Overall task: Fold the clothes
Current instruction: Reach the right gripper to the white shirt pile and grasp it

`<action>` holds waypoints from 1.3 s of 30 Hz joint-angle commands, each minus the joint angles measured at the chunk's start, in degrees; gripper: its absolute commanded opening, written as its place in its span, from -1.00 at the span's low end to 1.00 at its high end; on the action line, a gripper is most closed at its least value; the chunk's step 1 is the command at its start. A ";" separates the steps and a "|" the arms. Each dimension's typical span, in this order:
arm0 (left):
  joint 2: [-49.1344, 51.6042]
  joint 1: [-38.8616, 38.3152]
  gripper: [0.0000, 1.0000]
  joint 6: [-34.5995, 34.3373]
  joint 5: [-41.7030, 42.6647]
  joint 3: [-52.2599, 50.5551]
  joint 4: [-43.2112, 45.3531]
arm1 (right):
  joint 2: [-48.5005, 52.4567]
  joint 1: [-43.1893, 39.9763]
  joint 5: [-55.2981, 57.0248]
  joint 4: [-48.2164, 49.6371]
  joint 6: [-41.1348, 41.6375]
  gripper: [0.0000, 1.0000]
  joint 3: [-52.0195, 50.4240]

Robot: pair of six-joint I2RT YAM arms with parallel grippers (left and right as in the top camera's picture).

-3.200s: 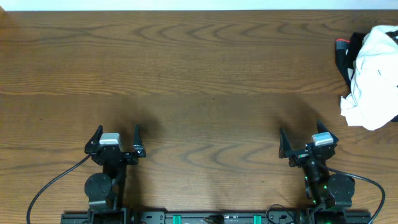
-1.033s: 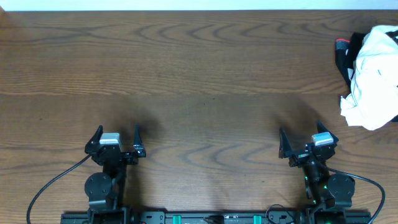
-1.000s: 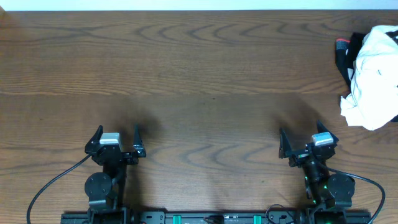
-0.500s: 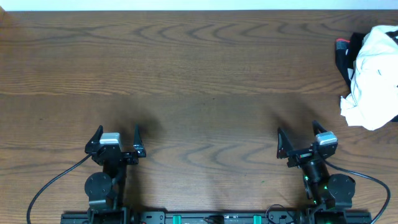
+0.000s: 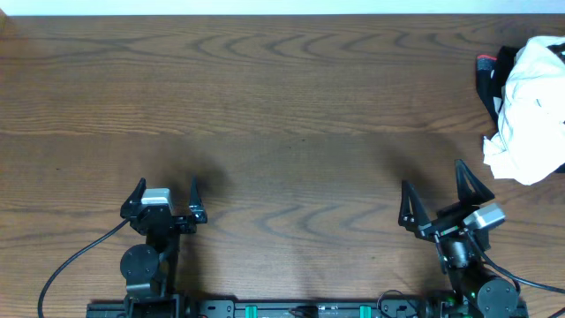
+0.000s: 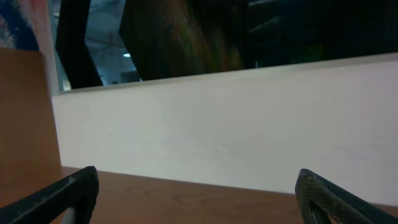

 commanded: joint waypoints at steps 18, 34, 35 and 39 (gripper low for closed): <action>0.07 -0.28 0.96 -0.26 0.17 -0.98 -1.88 | 55.12 -0.85 13.57 -48.83 -16.68 0.98 61.94; 0.07 -0.28 0.96 -0.26 0.17 -0.98 -1.88 | 74.75 -12.04 24.85 -58.16 -15.69 0.99 82.47; 0.07 -0.28 0.96 -0.26 0.17 -0.98 -1.88 | 75.95 -14.40 22.67 -58.62 -14.60 0.99 82.68; 0.07 -0.28 0.96 -0.26 0.17 -0.98 -1.88 | 81.57 -24.28 14.38 -59.04 -6.64 0.99 82.86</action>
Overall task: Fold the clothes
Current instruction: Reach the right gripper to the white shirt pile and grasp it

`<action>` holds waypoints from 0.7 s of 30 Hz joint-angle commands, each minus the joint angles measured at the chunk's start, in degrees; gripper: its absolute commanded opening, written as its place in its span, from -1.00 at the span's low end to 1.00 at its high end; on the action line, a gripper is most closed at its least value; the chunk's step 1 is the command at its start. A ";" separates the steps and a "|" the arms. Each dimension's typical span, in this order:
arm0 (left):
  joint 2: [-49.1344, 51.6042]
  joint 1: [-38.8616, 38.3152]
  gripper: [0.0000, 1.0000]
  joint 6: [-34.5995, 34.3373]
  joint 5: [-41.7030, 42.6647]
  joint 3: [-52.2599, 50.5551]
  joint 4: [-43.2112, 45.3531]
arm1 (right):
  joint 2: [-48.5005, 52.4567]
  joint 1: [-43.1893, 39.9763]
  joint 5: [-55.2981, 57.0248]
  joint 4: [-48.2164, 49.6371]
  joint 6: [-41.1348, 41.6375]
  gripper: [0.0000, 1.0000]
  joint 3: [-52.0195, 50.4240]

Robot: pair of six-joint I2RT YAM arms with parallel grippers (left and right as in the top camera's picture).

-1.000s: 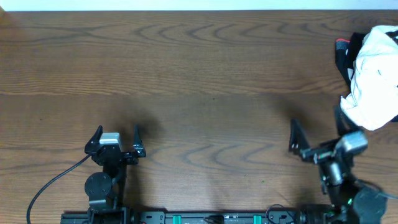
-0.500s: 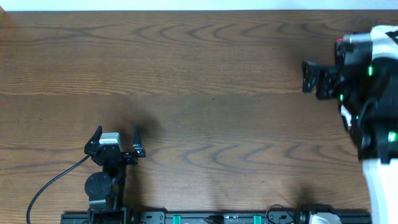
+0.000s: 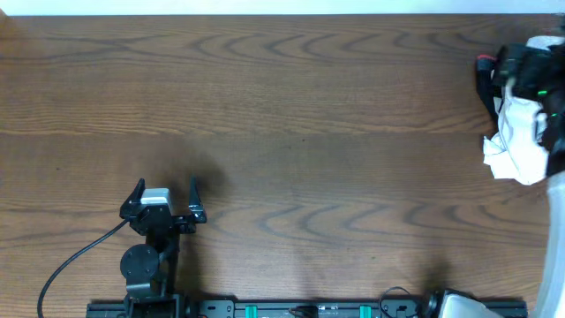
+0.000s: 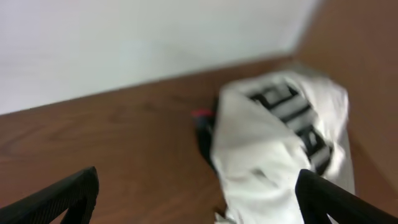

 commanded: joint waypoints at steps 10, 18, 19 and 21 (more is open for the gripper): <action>-0.02 -0.28 0.96 -0.26 0.81 -0.98 -1.86 | 11.06 -19.67 -10.71 3.26 8.39 0.96 0.35; -0.02 -0.28 0.96 -0.26 0.81 -0.98 -1.86 | 18.10 -21.86 -18.91 7.58 7.76 0.94 0.35; -0.02 -0.28 0.96 -0.26 0.81 -0.98 -1.86 | 18.91 -22.27 -18.78 8.70 7.19 0.96 0.35; -0.02 -0.28 0.96 -0.26 0.81 -0.98 -1.86 | 20.13 -23.23 -18.01 9.86 7.54 0.96 0.35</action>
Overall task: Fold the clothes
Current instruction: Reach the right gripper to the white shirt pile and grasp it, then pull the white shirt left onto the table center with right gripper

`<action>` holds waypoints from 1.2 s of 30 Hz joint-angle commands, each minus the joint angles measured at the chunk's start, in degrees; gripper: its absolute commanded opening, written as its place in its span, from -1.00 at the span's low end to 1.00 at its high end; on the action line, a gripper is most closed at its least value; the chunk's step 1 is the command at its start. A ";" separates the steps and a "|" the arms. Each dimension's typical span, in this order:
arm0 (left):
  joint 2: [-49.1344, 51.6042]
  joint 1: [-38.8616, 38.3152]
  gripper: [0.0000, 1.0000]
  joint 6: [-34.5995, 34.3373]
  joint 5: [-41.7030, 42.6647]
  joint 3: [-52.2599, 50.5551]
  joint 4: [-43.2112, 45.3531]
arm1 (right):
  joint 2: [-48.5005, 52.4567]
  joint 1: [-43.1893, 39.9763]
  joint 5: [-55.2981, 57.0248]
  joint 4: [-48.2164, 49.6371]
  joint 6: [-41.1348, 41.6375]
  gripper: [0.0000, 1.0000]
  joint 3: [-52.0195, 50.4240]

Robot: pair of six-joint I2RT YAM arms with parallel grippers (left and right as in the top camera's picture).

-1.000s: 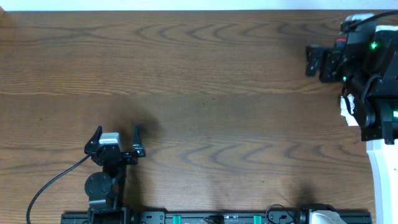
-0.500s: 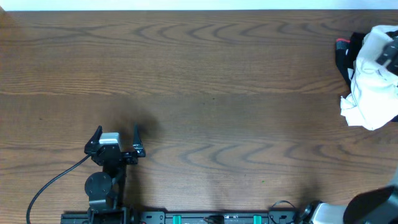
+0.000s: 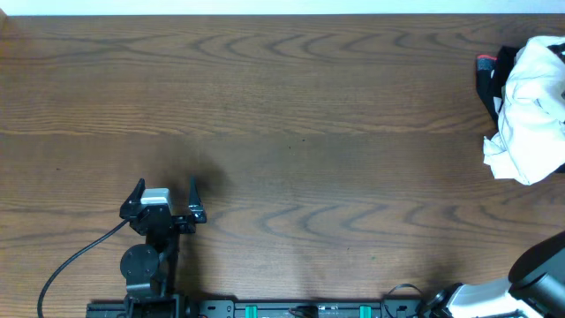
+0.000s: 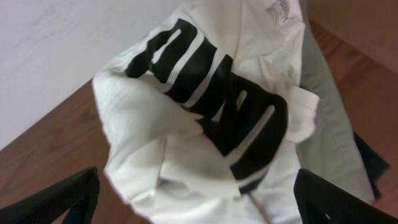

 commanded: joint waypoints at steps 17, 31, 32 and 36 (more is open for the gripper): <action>-0.02 -0.28 0.96 -0.26 0.81 -0.98 -1.84 | 15.26 -6.43 -10.49 9.09 0.37 0.98 0.37; -0.02 -0.28 0.96 -0.26 0.81 -0.98 -1.84 | 13.68 -7.48 -18.38 11.37 2.43 -0.16 0.37; -0.02 -0.28 0.96 -0.26 0.81 -0.98 -1.84 | 13.57 -7.48 -18.40 11.37 3.13 -0.27 0.37; -0.02 -0.28 0.96 -0.26 0.81 -0.98 -1.84 | 13.29 -7.87 -22.45 11.06 3.98 -0.56 0.37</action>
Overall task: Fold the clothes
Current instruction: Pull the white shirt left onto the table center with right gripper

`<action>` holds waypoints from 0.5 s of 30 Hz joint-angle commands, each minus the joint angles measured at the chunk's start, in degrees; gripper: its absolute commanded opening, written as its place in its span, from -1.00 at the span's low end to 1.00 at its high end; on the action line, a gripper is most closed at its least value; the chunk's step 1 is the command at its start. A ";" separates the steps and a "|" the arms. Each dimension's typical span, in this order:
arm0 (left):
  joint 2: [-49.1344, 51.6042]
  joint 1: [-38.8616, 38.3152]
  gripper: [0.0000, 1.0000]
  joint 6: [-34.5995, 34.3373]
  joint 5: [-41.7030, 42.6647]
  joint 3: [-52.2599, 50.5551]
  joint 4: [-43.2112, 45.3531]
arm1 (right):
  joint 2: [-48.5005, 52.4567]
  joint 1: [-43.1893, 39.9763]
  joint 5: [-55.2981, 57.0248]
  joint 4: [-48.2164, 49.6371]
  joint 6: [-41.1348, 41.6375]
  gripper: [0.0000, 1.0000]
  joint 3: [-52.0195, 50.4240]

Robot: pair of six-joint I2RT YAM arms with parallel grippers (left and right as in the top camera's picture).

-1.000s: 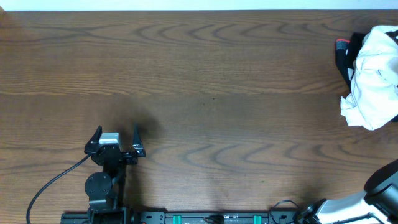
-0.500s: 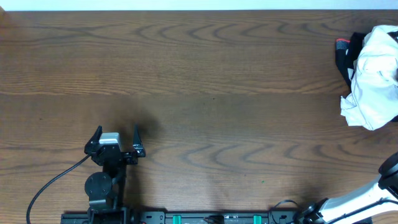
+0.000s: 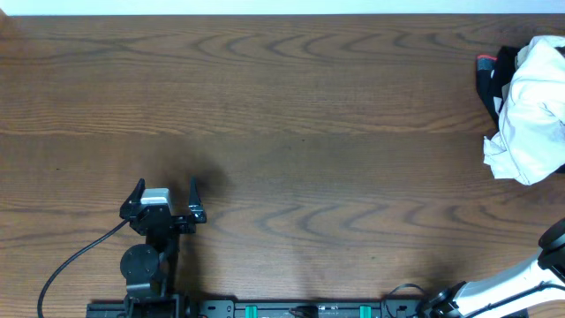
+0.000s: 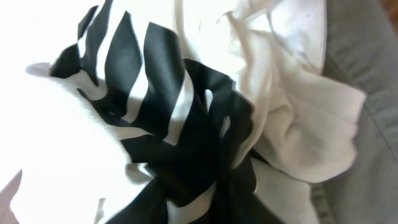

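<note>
A crumpled white shirt [image 3: 534, 106] with a black print lies in a pile at the table's far right edge. The right wrist view is filled by this white shirt [image 4: 298, 124] and its black stripes [image 4: 161, 93]. My right gripper [image 4: 230, 205] is pressed into it. Its fingers do not stand at the lower corners; dark shapes meet at the bottom centre, shut on the cloth. In the overhead view only part of the right arm [image 3: 552, 252] shows, at the right edge. My left gripper [image 3: 165, 188] rests open at the front left, far from the clothes.
A dark garment [image 3: 487, 79] with a red tag lies under the shirt's left side. Grey cloth [image 4: 373, 74] lies beside the shirt in the right wrist view. The brown wooden table [image 3: 282, 106] stretches between the arms and the pile.
The right wrist camera has come much closer to the white shirt, whose print now fills the view. The open fingers no longer show at the lower corners. The left arm has not moved.
Both grippers first rested open at the table's front edge, the right one facing the back wall. Then the right arm was over the pile at the far right. Then it looked down on the printed shirt, still open, and now it is in the cloth.
</note>
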 commanded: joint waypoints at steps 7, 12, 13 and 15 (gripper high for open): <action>-0.02 -0.28 0.96 -0.26 0.81 -0.98 -1.86 | -2.51 -1.88 -14.51 -0.98 2.19 -0.99 0.39; -0.02 -0.28 0.96 -0.26 0.81 -0.98 -1.86 | -7.45 -1.40 -17.22 -0.96 5.14 -0.97 0.39; -0.02 -0.28 0.96 -0.26 0.81 -0.98 -1.86 | -9.38 -0.72 -17.40 -1.01 5.77 -0.97 0.39; -0.02 -0.28 0.96 -0.26 0.81 -0.98 -1.86 | -12.79 1.09 -17.44 -1.66 6.23 -0.98 0.39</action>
